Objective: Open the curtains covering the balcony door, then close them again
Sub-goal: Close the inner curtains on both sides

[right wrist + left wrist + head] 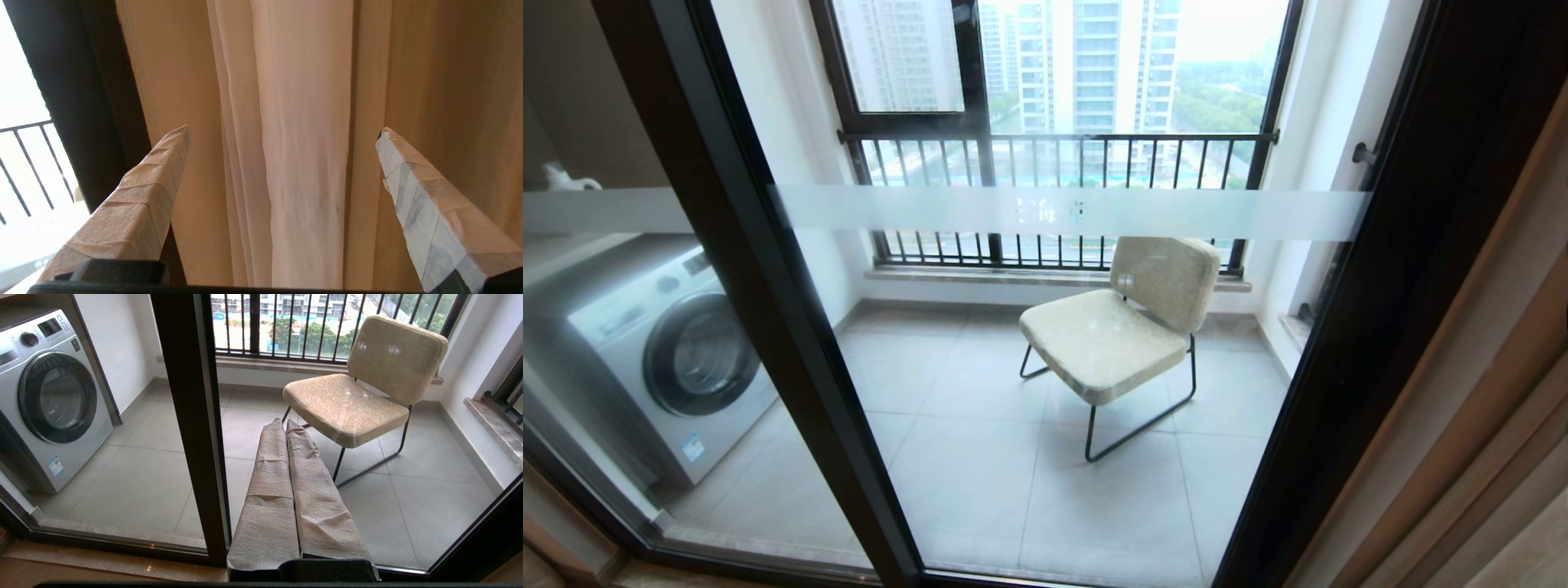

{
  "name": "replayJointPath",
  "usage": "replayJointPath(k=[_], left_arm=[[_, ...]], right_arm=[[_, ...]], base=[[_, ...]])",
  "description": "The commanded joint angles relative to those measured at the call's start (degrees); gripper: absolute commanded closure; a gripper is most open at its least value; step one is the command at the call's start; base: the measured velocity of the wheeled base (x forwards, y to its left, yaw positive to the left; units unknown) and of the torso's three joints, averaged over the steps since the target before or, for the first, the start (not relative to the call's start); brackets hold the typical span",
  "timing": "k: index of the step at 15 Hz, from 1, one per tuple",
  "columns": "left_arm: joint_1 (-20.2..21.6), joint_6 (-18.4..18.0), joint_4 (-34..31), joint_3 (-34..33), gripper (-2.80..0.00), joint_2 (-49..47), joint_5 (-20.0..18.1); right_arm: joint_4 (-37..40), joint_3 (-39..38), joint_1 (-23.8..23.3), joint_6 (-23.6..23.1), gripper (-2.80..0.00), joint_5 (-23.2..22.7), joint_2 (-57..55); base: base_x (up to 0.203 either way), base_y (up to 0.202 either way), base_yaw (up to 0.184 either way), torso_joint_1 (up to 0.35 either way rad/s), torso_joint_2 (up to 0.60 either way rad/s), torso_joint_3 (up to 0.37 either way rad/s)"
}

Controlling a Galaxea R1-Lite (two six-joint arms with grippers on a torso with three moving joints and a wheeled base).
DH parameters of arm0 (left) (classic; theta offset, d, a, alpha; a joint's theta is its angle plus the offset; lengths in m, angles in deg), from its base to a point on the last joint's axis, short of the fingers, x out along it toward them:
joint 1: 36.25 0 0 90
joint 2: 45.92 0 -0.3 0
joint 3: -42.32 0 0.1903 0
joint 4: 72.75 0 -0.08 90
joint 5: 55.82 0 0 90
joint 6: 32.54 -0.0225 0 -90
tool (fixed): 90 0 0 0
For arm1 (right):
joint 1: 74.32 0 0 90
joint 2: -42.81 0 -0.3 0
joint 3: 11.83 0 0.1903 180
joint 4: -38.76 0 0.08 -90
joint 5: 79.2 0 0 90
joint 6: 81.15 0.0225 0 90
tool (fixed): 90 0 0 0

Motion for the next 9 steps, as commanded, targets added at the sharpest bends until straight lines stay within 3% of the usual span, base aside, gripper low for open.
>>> replayJointPath(k=[1,9], left_arm=[[0.0,0.1,0.0,0.0,0.0,0.0,0.0],[0.0,0.1,0.0,0.0,0.0,0.0,0.0]], right_arm=[[-2.3,1.8,-0.3,0.0,-2.8,0.0,-5.4],[-6.6,5.7,-1.0,1.3,-2.8,-1.3,-15.1]], base=[[0.0,0.0,0.0,0.0,0.0,0.0],[0.0,0.0,0.0,0.0,0.0,0.0]])
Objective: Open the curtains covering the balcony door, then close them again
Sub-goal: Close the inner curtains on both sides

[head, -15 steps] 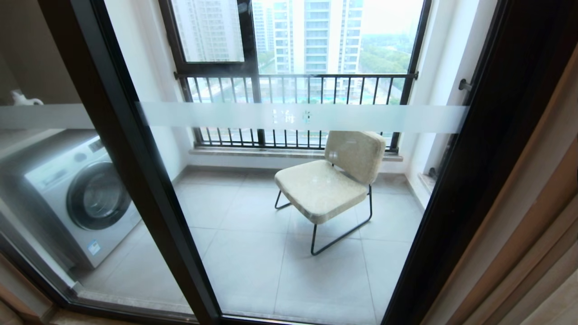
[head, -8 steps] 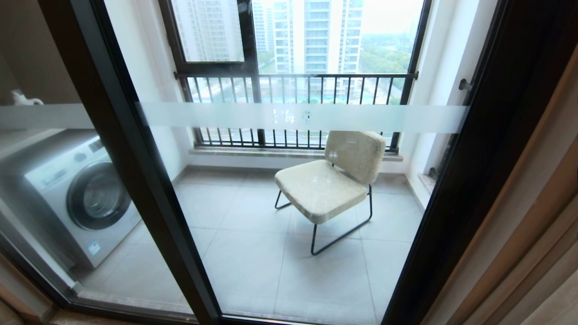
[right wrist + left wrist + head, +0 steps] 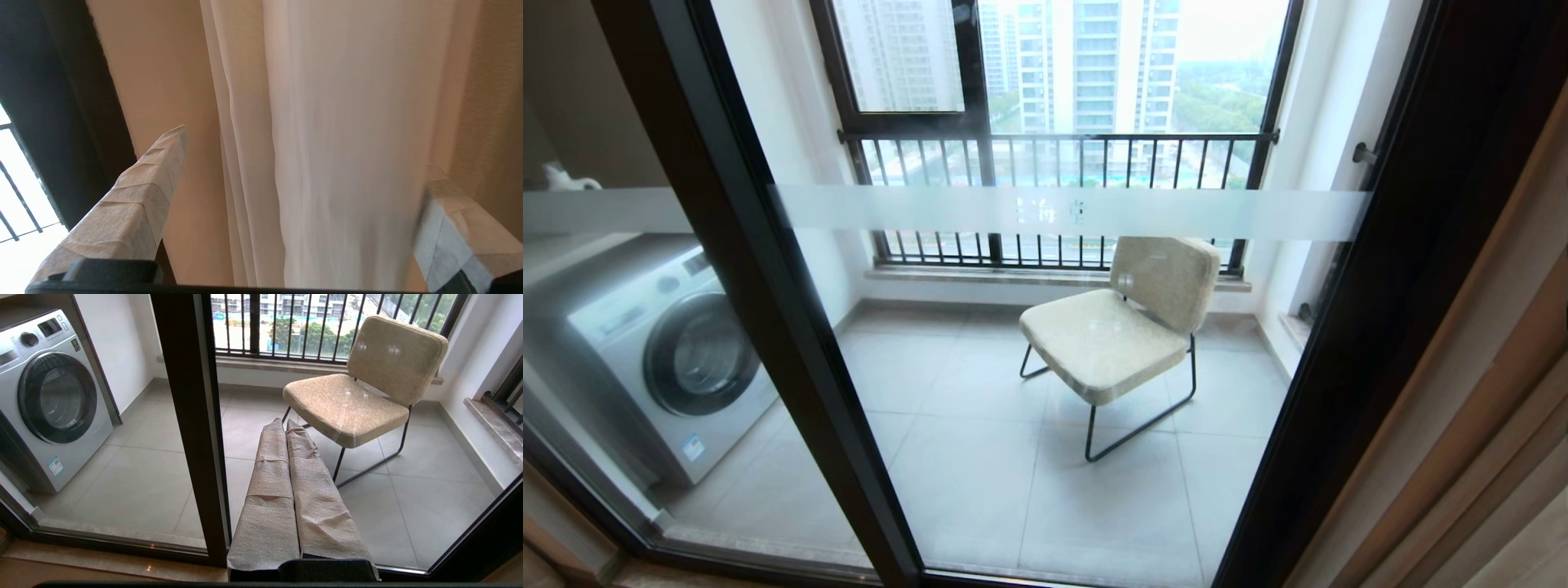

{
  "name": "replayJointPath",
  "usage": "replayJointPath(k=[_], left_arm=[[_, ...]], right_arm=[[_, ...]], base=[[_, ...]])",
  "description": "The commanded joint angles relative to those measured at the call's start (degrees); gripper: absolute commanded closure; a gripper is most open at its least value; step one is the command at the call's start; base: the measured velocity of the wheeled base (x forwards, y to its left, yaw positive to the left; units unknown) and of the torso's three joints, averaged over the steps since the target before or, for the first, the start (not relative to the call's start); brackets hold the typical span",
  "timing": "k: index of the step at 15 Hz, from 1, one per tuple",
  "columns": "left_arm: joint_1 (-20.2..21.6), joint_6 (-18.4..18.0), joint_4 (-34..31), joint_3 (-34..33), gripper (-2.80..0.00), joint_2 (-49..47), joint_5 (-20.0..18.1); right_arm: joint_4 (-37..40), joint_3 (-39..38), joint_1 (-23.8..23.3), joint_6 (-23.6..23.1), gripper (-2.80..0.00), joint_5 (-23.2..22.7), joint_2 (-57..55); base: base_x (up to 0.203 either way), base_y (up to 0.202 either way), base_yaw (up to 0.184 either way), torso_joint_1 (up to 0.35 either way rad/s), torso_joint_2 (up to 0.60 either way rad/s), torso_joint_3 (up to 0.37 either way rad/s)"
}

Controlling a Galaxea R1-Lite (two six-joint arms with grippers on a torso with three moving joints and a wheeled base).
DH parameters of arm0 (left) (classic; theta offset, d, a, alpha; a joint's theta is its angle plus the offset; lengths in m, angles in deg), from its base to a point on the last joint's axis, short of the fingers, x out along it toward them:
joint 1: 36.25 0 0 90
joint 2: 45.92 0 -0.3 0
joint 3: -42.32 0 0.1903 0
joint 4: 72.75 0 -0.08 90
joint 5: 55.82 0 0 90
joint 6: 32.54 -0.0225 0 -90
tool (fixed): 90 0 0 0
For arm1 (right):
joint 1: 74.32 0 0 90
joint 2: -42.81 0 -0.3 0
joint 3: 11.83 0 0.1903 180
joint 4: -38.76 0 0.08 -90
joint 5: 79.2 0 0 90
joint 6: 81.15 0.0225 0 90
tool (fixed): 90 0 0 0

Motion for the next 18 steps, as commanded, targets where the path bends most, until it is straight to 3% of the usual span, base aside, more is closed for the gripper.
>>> replayJointPath(k=[1,9,10,18], left_arm=[[0.0,0.0,0.0,0.0,0.0,0.0,0.0],[0.0,0.0,0.0,0.0,0.0,0.0,0.0],[0.0,0.0,0.0,0.0,0.0,0.0,0.0],[0.0,0.0,0.0,0.0,0.0,0.0,0.0]], right_arm=[[-0.9,1.6,0.0,0.1,-2.8,0.0,-4.3],[-1.2,7.2,0.0,0.1,-2.8,-0.1,-11.8],[-1.2,7.2,0.0,0.2,0.0,-0.2,-11.8],[-0.5,6.4,2.2,2.3,0.0,-0.2,-10.5]], base=[[0.0,0.0,0.0,0.0,0.0,0.0],[0.0,0.0,0.0,0.0,0.0,0.0],[0.0,0.0,0.0,0.0,0.0,0.0],[0.0,0.0,0.0,0.0,0.0,0.0]])
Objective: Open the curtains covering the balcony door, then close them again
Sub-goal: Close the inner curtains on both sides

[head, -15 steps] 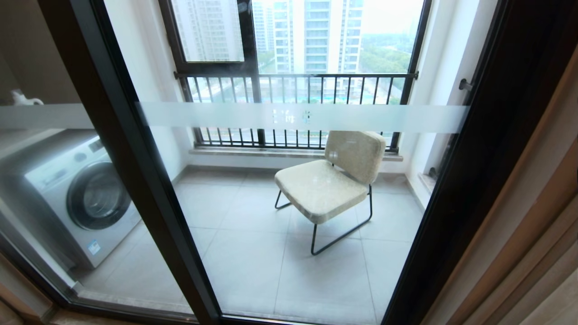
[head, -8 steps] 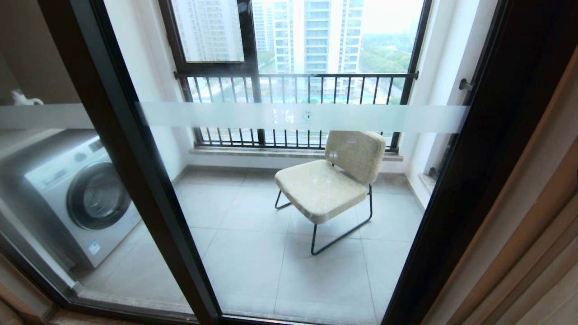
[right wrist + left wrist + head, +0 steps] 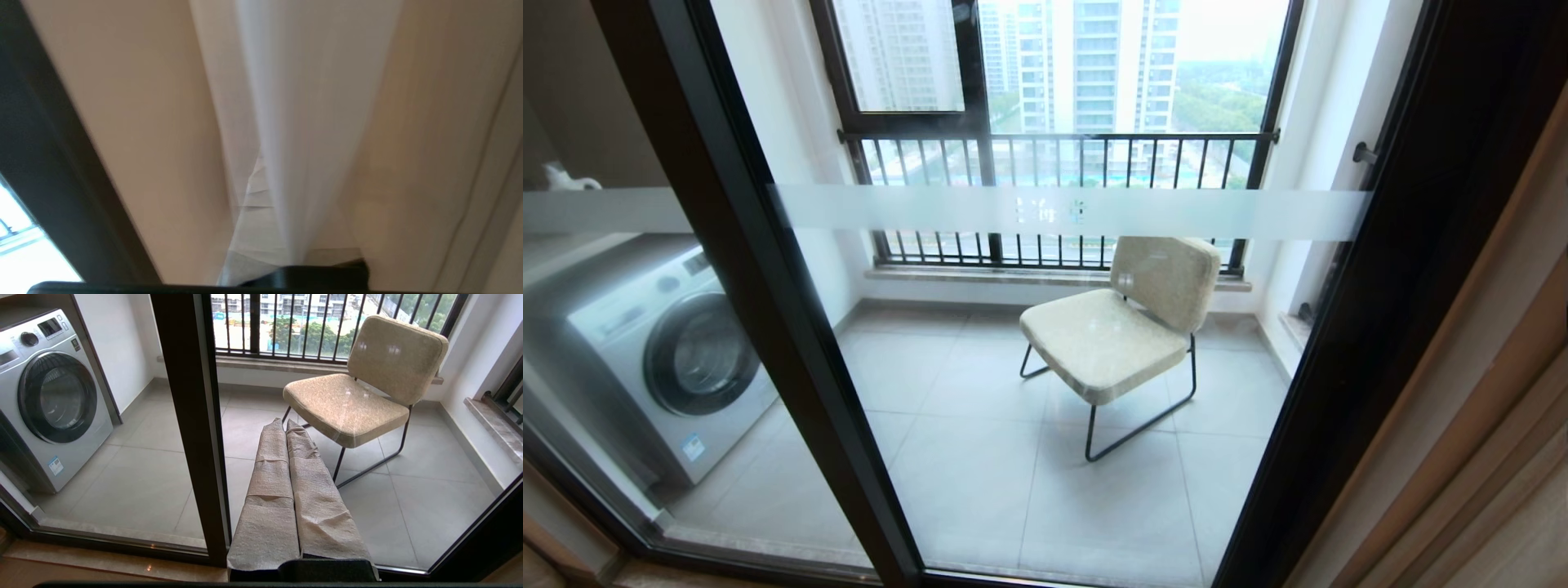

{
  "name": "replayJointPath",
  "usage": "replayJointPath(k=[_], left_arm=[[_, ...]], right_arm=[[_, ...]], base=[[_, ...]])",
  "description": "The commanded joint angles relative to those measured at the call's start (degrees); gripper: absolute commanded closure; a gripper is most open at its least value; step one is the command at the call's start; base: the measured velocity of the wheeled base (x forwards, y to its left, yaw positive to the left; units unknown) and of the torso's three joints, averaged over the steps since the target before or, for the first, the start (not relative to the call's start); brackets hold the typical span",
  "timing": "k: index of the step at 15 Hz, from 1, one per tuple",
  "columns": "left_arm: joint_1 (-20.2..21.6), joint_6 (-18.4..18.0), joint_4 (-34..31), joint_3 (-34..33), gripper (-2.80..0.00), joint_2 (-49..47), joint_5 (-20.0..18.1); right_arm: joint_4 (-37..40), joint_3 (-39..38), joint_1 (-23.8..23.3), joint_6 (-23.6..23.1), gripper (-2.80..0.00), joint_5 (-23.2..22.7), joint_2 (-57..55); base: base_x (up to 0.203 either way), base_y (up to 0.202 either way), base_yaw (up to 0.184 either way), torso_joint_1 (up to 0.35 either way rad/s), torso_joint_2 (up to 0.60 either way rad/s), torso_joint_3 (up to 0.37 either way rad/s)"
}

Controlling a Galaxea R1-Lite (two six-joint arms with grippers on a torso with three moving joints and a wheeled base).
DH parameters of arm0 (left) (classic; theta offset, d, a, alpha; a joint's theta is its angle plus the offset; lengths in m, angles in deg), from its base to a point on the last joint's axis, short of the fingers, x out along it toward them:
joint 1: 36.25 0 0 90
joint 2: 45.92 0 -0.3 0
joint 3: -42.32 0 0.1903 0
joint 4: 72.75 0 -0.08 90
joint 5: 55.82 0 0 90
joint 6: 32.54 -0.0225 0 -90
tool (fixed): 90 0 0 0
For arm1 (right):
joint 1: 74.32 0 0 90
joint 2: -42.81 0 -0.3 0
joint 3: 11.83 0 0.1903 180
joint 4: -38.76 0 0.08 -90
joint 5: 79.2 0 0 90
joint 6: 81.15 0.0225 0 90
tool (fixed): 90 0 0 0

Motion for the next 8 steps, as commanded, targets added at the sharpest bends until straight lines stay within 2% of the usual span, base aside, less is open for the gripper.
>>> replayJointPath(k=[1,3,5,6,8], left_arm=[[0.0,0.1,0.0,0.0,0.0,0.0,0.0],[0.0,0.1,0.0,0.0,0.0,0.0,0.0],[0.0,0.1,0.0,0.0,0.0,0.0,0.0],[0.0,0.1,0.0,0.0,0.0,0.0,0.0],[0.0,0.1,0.0,0.0,0.0,0.0,0.0]], right_arm=[[0.1,-0.2,2.0,0.0,0.0,0.0,1.6],[0.1,-1.2,4.7,0.0,0.0,-1.6,3.2],[-0.1,-3.4,5.3,-0.2,0.0,-9.4,6.1],[0.0,-4.4,5.9,-0.2,0.0,-11.4,7.3],[0.1,-5.9,10.3,-0.1,0.0,-12.2,9.2]], base=[[0.0,0.0,0.0,0.0,0.0,0.0],[0.0,0.0,0.0,0.0,0.0,0.0],[0.0,0.0,0.0,0.0,0.0,0.0],[0.0,0.0,0.0,0.0,0.0,0.0],[0.0,0.0,0.0,0.0,0.0,0.0]])
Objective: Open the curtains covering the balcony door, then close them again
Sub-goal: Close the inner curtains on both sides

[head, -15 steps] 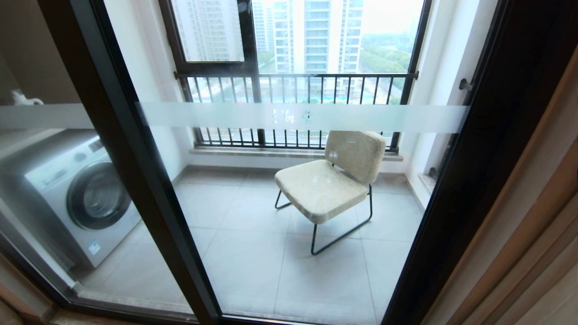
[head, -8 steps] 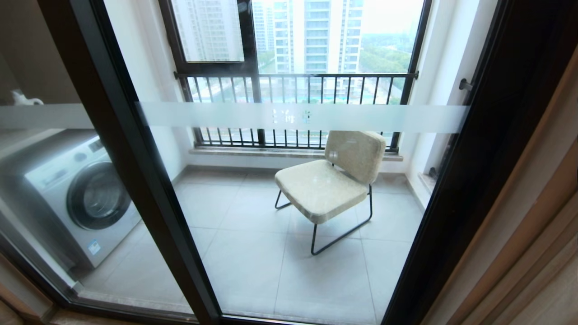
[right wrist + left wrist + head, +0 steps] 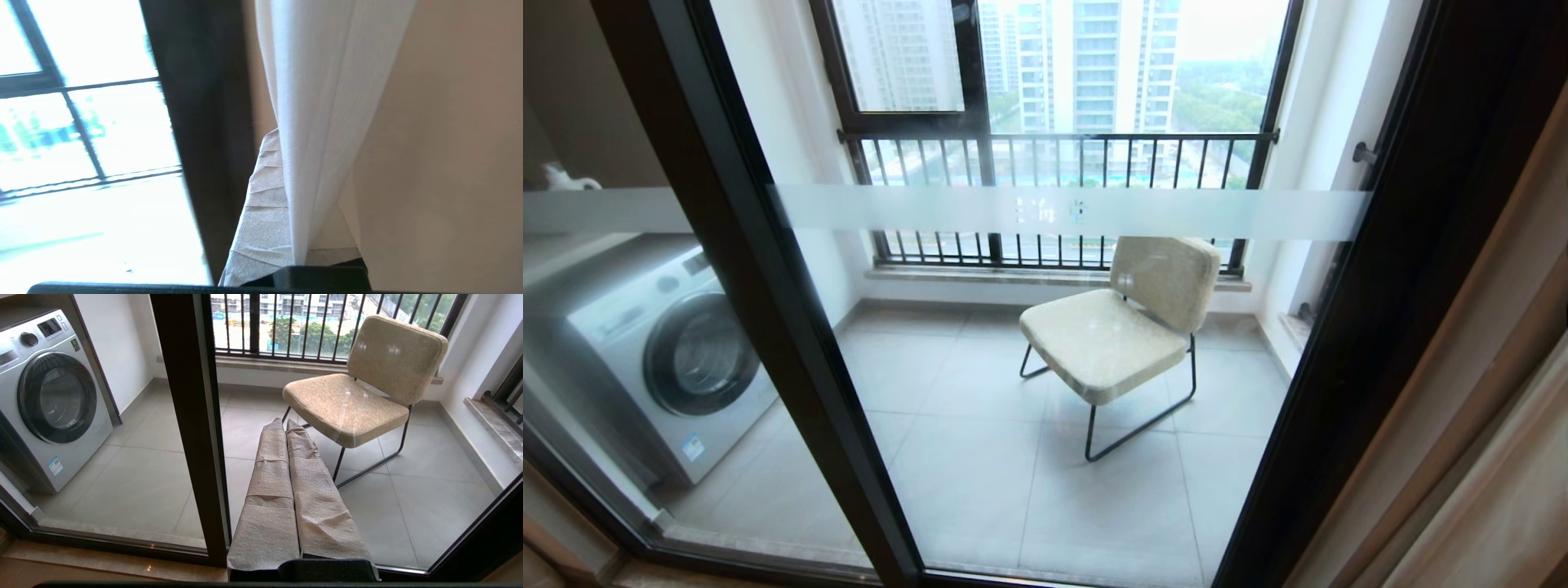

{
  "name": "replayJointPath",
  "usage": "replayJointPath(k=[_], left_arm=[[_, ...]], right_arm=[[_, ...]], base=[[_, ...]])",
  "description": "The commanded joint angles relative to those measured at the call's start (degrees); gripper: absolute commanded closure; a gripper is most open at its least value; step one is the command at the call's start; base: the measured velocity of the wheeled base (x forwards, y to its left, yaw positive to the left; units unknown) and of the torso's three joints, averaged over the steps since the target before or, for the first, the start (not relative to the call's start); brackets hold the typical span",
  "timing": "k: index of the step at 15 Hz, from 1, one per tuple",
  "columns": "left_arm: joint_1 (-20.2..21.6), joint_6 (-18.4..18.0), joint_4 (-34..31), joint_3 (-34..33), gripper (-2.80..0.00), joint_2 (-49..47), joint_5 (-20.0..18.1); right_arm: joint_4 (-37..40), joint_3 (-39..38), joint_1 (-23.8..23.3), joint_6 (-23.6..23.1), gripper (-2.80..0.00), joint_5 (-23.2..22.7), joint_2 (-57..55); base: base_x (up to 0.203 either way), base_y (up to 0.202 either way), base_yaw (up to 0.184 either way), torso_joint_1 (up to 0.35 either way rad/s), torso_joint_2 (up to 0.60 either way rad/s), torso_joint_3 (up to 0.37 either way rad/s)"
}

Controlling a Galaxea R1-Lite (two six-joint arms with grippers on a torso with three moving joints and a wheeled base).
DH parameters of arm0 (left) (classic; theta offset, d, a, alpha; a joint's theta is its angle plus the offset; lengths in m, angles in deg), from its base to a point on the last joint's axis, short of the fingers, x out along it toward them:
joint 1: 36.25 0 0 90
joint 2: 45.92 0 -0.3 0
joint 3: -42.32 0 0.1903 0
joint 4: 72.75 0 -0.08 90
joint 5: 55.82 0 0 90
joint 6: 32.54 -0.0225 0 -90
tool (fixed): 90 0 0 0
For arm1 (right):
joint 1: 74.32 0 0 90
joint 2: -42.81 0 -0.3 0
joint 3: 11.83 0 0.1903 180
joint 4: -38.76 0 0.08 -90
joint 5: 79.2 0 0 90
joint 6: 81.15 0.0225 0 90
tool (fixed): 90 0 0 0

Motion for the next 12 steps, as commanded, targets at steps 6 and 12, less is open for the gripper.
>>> replayJointPath(k=[6,12], left_arm=[[0.0,0.1,0.0,0.0,0.0,0.0,0.0],[0.0,0.1,0.0,0.0,0.0,0.0,0.0]], right_arm=[[-0.6,-3.5,12.3,-0.3,0.0,-0.3,5.0],[-0.8,-4.4,12.3,-0.4,0.0,-0.3,4.8]], base=[[0.0,0.0,0.0,0.0,0.0,0.0],[0.0,0.0,0.0,0.0,0.0,0.0]])
